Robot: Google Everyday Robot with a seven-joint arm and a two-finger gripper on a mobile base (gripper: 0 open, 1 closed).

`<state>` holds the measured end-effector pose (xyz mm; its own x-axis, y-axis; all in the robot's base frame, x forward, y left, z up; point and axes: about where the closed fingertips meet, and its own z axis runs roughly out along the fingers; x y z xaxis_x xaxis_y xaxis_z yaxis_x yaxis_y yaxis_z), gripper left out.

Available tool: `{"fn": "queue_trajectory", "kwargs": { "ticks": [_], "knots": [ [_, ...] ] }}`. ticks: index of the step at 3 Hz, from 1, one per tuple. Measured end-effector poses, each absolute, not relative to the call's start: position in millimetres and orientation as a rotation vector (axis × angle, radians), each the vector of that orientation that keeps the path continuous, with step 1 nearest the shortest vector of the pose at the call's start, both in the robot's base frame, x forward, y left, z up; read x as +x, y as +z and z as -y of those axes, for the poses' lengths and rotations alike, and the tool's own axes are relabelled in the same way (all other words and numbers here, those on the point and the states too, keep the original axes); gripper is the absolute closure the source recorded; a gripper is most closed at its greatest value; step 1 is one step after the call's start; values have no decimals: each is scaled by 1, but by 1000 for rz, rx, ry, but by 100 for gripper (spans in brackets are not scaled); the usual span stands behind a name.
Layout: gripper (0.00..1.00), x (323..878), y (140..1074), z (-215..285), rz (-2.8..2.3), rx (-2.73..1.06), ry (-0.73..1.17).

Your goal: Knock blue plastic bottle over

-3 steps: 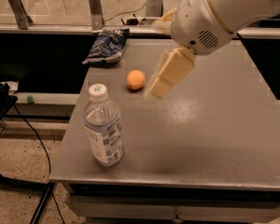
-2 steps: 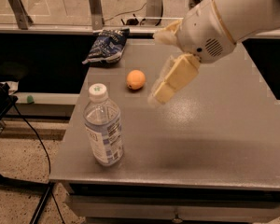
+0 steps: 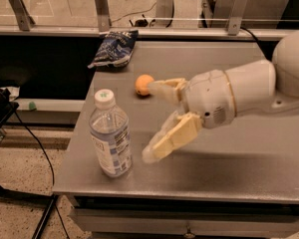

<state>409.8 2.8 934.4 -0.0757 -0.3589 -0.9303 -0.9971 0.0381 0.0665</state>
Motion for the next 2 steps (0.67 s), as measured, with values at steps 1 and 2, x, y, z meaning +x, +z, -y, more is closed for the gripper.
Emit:
{"fn": "queue_trajectory", "kwargs": {
  "ticks": [1, 2],
  "knots": [
    [0, 390, 935, -22, -1465, -1308, 1122],
    [0, 377, 938, -51, -1416, -1261, 1053]
  ]
}}
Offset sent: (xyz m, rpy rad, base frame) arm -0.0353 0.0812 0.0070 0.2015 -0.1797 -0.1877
